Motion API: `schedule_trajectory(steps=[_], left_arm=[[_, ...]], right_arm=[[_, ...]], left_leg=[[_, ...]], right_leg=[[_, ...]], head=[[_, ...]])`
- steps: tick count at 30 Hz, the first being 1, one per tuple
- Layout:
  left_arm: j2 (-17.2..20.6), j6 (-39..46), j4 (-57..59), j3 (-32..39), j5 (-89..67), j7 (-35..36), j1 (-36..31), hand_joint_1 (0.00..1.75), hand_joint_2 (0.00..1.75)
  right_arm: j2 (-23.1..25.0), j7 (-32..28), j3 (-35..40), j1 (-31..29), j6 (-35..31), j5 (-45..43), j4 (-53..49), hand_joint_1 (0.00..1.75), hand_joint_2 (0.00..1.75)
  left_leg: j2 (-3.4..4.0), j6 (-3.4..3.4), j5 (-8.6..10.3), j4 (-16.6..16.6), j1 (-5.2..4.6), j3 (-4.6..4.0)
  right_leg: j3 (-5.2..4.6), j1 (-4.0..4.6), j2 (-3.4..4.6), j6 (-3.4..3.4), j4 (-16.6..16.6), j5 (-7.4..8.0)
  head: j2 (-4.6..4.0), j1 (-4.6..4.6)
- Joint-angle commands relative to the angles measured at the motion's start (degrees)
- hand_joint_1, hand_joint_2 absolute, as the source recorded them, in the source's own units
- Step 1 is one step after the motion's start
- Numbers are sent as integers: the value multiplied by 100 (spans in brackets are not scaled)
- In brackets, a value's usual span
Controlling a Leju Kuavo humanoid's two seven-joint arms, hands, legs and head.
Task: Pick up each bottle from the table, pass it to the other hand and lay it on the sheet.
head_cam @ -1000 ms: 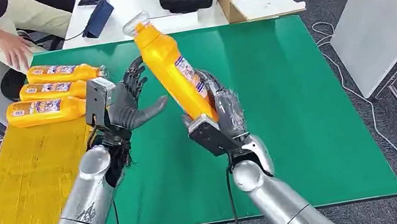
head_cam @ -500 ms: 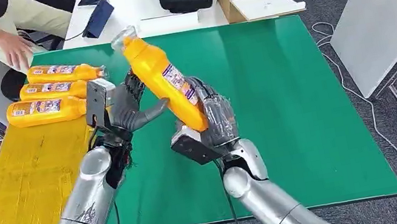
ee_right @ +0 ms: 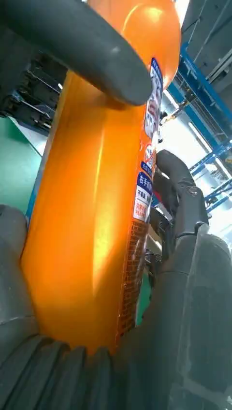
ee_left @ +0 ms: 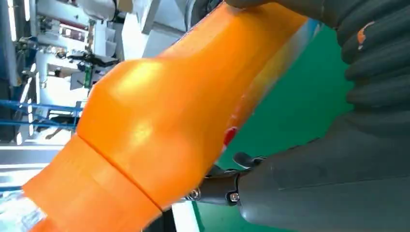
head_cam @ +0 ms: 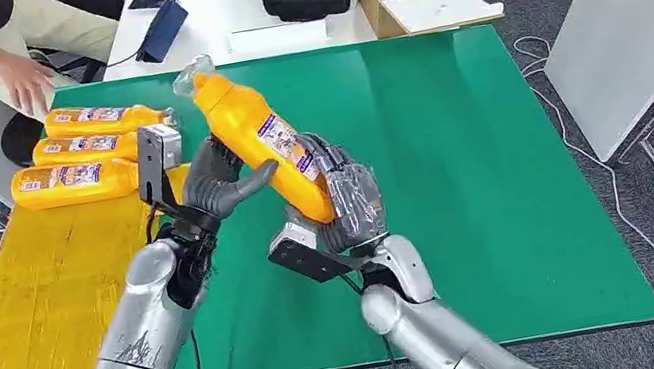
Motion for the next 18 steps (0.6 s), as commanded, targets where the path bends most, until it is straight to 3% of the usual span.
schedule_trajectory(steps=[1, 6, 7, 18], left_arm=[[147, -275, 481, -222, 534, 241, -450, 0, 175], [62, -354, 254, -499, 670, 239, -292, 0, 175], [62, -354, 254, -499, 670, 239, -292, 0, 175], [-32, -329, 305, -841, 1284, 287, -472, 0, 175]], right_arm=[[1, 74, 394, -216, -352, 383, 723, 175, 175], [29, 120, 488, -221, -628, 637, 816, 175, 175], [29, 120, 488, -221, -628, 637, 816, 175, 175], [-84, 456, 362, 91, -684, 1785, 399, 175, 175]], left_leg=[[-9, -20, -10, -4, 4, 35], [-6, -31, -24, -11, 4, 73], [-10, -15, -8, -4, 3, 26], [-20, -13, -4, -1, 6, 13]], right_leg=[[37, 5, -15, -16, -4, -13], [75, 5, -19, -23, -13, -26], [29, 4, -18, -11, -6, -12], [15, 7, -27, -9, -4, -10]], head=[[0, 0], [0, 0], [0, -2], [0, 0]])
